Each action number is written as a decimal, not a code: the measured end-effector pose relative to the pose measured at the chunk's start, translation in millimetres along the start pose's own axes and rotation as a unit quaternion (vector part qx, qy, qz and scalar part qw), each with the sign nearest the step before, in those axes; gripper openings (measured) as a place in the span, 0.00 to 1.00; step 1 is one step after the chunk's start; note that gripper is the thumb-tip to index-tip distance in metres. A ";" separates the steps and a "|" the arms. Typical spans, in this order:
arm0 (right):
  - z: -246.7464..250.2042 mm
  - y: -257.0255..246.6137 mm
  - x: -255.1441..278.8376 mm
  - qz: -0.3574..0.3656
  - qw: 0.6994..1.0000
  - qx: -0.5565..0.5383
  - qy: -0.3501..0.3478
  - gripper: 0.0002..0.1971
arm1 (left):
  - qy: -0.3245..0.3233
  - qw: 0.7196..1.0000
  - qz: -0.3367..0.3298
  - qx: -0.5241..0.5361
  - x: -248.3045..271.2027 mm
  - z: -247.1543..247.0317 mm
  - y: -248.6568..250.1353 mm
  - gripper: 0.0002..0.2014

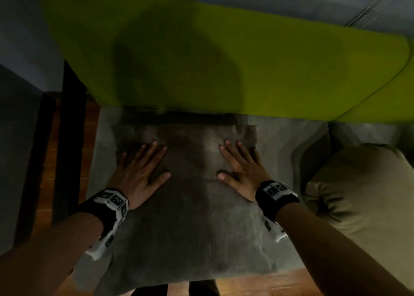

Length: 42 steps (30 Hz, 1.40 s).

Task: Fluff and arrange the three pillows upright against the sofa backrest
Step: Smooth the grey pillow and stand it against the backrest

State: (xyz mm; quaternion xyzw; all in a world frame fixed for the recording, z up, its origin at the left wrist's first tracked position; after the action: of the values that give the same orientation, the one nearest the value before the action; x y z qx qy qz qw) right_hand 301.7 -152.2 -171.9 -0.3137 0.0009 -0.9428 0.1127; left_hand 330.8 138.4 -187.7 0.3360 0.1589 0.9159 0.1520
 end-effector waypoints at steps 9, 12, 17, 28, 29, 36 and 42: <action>49.0 31.1 18.0 -0.138 0.988 0.009 0.061 0.40 | 0.048 0.998 0.038 -0.026 6.9 42.4 8.0 0.40; 97.2 0.9 51.6 -0.040 0.976 0.001 0.216 0.33 | 0.174 0.984 -0.041 0.018 44.5 79.4 36.8 0.33; 58.7 -66.8 66.4 0.139 0.978 0.021 0.156 0.34 | 0.158 0.979 -0.050 0.122 92.7 42.5 73.7 0.33; -9.2 59.3 22.6 -0.075 0.990 -0.087 -0.078 0.45 | 0.101 0.945 0.117 0.290 66.0 9.0 -0.6 0.44; -3.1 73.2 22.1 -0.086 0.989 -0.096 -0.069 0.45 | 0.099 0.933 0.131 0.319 67.5 16.7 -5.7 0.44; 47.0 132.1 6.1 -0.194 0.824 -0.523 0.098 0.48 | 0.212 0.844 0.283 0.404 49.0 70.1 -89.2 0.41; 70.2 121.1 -30.7 -0.166 0.824 -0.533 0.090 0.07 | 0.205 0.843 0.208 0.452 -5.4 81.5 -107.0 0.28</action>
State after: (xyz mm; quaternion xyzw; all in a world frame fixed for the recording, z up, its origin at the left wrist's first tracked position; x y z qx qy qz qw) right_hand 392.8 -258.8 -142.5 -0.2337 0.4617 -0.8238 -0.2313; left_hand 407.2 248.4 -173.8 0.1974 0.5092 0.8006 -0.2466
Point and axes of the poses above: each hand's wrist, its own x-axis away from the middle knuckle, its own z-axis out of the back of the hand, y = z × x, the point moved 8 cm from there along -x, towards the middle knuckle, and after that the axes turned 11 degrees about x, right-handed, at the moved point
